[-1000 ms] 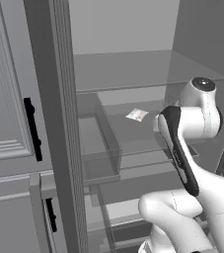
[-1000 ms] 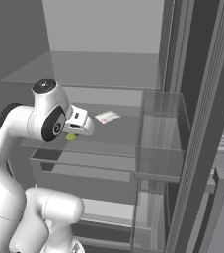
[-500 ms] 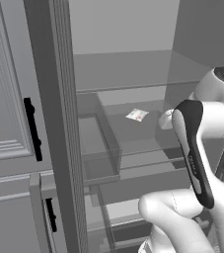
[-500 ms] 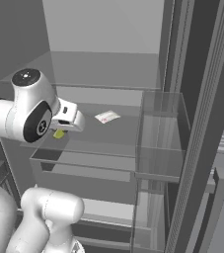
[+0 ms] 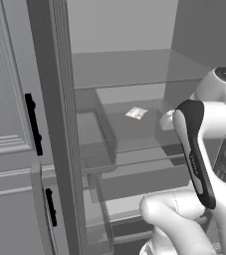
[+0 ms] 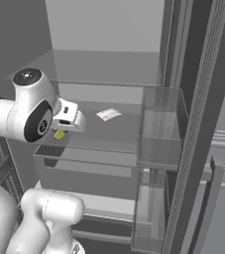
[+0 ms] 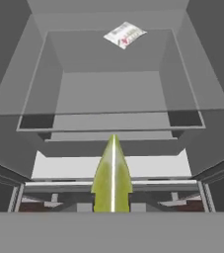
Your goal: Grab a lemon wedge from the fridge and one ice cube from the ice bowl, and put them in the glass of lemonade.
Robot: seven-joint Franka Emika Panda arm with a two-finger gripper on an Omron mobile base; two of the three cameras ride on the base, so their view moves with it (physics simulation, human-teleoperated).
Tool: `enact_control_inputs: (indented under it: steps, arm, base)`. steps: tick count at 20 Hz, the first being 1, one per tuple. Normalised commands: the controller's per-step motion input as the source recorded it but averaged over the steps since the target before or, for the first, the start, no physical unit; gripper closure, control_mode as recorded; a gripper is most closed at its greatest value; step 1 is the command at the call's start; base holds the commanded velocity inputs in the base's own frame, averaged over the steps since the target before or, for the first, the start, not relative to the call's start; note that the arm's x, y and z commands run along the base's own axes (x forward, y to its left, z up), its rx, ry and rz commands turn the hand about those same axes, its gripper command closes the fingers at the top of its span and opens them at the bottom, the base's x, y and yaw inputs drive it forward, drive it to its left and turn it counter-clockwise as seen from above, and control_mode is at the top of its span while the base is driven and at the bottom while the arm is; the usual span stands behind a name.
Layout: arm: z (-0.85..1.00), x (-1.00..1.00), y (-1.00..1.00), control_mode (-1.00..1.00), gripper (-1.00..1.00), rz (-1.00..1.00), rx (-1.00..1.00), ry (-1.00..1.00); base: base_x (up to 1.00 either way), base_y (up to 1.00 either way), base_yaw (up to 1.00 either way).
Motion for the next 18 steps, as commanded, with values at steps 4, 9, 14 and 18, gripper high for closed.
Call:
enact_control_inputs:
  steps: [4, 9, 14, 18]
  arm:
    - [0.0, 0.0, 0.0, 1.0, 1.0, 0.0, 0.0, 0.0]
    - [0.0, 0.0, 0.0, 1.0, 1.0, 0.0, 0.0, 0.0]
    - [0.0, 0.0, 0.0, 1.0, 1.0, 0.0, 0.0, 0.0]
    - [0.0, 0.0, 0.0, 1.0, 1.0, 0.0, 0.0, 0.0]
  base:
    - [-1.0, -0.29, -0.02]
    - [-1.0, -0.11, 0.05]
    - [-0.99, 0.0, 0.2]
    - [-0.93, 0.0, 0.26]
